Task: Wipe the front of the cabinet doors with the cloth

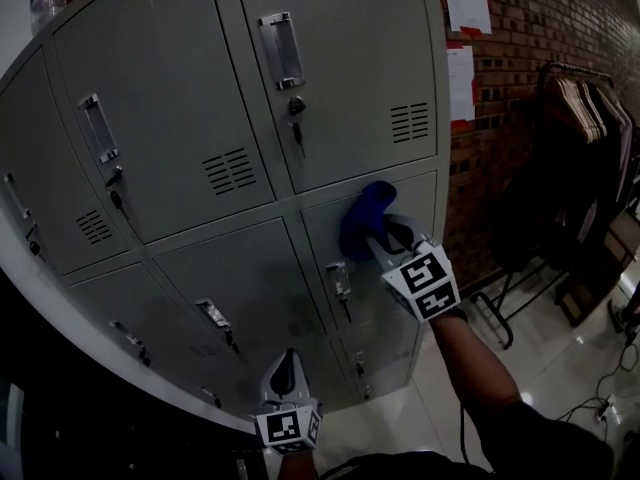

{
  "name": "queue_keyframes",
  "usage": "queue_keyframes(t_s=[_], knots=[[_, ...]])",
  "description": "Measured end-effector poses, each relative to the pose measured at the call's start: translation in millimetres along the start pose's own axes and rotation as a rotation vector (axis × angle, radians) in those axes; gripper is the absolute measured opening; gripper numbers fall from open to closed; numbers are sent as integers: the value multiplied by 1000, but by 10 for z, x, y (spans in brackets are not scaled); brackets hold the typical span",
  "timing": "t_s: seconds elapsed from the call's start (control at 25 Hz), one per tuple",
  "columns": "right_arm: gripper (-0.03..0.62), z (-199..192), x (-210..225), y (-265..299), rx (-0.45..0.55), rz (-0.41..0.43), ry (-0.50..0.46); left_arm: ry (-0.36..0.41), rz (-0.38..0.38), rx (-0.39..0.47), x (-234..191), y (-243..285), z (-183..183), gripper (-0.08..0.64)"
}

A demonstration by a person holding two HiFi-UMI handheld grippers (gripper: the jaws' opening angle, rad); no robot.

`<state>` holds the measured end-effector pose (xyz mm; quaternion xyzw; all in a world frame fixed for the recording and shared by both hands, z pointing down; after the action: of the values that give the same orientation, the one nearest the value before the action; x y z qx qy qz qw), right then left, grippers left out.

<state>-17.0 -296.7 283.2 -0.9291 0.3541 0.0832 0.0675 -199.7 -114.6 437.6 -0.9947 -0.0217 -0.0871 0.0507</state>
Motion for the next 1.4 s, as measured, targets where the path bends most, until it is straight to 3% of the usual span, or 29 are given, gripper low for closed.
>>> queue_keyframes(t_s=[0.24,0.56,0.88,1.08,1.2,1.4], knots=[[75,-147,399,-167,-8,-66,22,-20,-10,19,190,47,149,16],[76,-211,823,-334,-15,-89,32,-16,-25,-11,577,70,106,17],[75,-276,1017,-446,4,-89,49,22,47,-5,582,125,206,17],[74,-232,805,-580,81,-95,106,32,80,17,524,132,233,17],[74,-297,447,-557,82,-30,173,14,72,17,498,168,225,16],[74,-417,-361,-285,36,99,195,-15,65,41,282,207,277,17]])
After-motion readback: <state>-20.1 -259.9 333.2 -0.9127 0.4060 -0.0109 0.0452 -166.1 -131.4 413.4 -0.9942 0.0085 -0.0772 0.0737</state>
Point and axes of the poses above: the fingertips, and each gripper's own axes: y forward along the fingers, x to its right, z out of its top, the point moved 5 cm from there along -y, backward along the fingers, and after that the axes turned 8 degrees about y, right-handed, at the moved point
